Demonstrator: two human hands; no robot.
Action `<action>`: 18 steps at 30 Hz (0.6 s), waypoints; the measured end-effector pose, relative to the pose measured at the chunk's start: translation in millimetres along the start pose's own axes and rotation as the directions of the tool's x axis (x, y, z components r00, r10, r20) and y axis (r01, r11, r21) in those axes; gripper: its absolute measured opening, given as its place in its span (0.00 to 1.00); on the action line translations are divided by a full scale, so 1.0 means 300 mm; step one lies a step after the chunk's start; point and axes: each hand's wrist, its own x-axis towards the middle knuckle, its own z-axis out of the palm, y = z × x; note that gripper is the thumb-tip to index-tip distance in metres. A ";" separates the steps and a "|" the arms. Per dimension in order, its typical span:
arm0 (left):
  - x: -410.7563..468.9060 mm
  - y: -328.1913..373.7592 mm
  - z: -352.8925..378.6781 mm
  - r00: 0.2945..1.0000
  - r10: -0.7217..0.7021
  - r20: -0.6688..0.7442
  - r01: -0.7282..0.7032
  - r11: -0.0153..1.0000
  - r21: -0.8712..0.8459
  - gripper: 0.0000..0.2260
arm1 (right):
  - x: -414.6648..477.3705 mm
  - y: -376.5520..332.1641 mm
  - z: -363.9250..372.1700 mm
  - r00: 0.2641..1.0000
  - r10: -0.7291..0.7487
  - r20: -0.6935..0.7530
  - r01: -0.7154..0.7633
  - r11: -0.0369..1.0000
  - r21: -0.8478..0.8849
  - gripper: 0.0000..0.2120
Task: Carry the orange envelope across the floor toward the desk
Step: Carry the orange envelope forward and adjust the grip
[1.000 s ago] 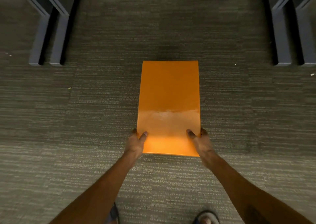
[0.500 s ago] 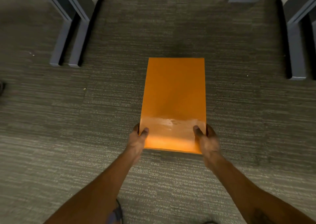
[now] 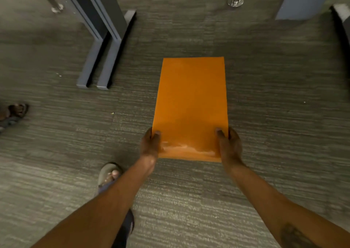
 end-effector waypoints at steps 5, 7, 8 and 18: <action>0.185 -0.016 -0.082 0.984 0.156 0.087 -0.149 0.985 -0.082 0.11 | 0.104 -0.008 0.197 0.997 -0.027 -0.069 0.025 0.999 -0.031 0.16; 0.264 -0.003 -0.088 0.989 0.146 0.029 -0.143 0.985 -0.092 0.12 | 0.143 -0.015 0.263 0.995 -0.037 -0.089 0.035 0.999 -0.029 0.16; 0.301 0.004 -0.093 0.989 0.150 0.005 -0.150 0.986 -0.080 0.13 | 0.161 -0.018 0.294 0.994 -0.044 -0.097 0.042 0.999 -0.023 0.16; 0.603 0.063 -0.159 0.986 0.149 0.078 -0.145 0.988 -0.051 0.16 | 0.331 -0.049 0.544 0.988 -0.047 -0.146 0.043 0.999 -0.028 0.12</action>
